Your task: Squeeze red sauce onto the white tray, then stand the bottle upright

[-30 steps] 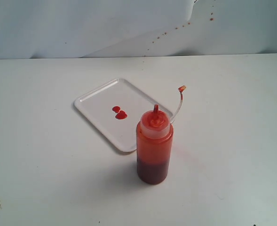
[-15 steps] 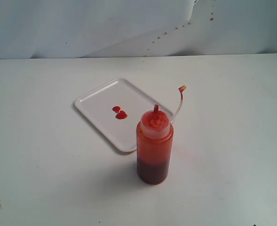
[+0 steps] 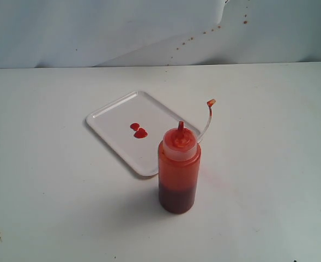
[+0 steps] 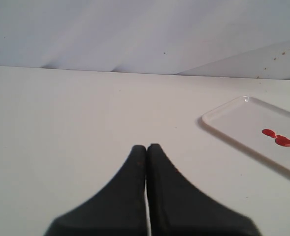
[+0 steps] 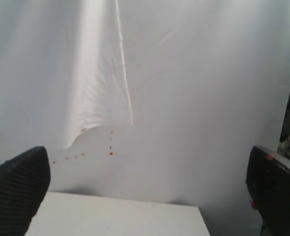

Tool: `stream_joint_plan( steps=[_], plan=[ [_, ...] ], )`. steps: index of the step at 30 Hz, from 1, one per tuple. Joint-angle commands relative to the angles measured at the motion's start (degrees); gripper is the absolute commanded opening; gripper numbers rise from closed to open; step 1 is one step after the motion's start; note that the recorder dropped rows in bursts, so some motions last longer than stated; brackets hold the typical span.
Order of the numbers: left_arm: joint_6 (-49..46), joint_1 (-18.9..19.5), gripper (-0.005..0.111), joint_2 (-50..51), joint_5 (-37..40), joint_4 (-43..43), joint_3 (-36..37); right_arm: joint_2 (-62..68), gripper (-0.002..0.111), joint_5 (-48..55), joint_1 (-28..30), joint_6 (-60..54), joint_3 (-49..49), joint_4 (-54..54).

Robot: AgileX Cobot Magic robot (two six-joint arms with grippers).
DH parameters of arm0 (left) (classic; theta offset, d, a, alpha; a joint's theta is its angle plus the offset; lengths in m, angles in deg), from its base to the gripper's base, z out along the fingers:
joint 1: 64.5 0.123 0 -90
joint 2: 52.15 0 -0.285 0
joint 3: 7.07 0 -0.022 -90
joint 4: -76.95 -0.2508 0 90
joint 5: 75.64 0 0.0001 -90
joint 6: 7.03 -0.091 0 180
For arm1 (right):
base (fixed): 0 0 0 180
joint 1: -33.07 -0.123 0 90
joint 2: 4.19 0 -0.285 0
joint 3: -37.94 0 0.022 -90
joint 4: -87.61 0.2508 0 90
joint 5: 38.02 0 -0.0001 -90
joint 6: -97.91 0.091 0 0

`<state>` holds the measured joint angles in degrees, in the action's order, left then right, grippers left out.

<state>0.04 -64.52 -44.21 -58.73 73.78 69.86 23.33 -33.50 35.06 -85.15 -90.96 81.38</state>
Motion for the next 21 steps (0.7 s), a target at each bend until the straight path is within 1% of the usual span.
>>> stream_joint_plan(
  steps=[1,5,16,21],
  plan=[
    [-0.18,-0.23,0.0,-0.16,-0.57,-0.16,0.28,-4.14,0.105,-7.99,0.38,3.67,5.06,-4.55],
    [-0.04,-0.23,0.0,-0.16,-0.57,-0.16,0.28,-6.16,0.105,-8.49,0.38,3.67,7.16,-4.55],
    [-0.04,-0.23,0.0,-0.16,-0.57,-0.16,0.28,-9.25,0.105,-8.08,0.38,3.67,7.97,-2.17],
    [-0.29,-0.23,0.0,-0.16,-0.57,-0.16,0.28,-11.97,0.105,-8.32,0.38,3.67,11.47,-0.66]
  ],
)
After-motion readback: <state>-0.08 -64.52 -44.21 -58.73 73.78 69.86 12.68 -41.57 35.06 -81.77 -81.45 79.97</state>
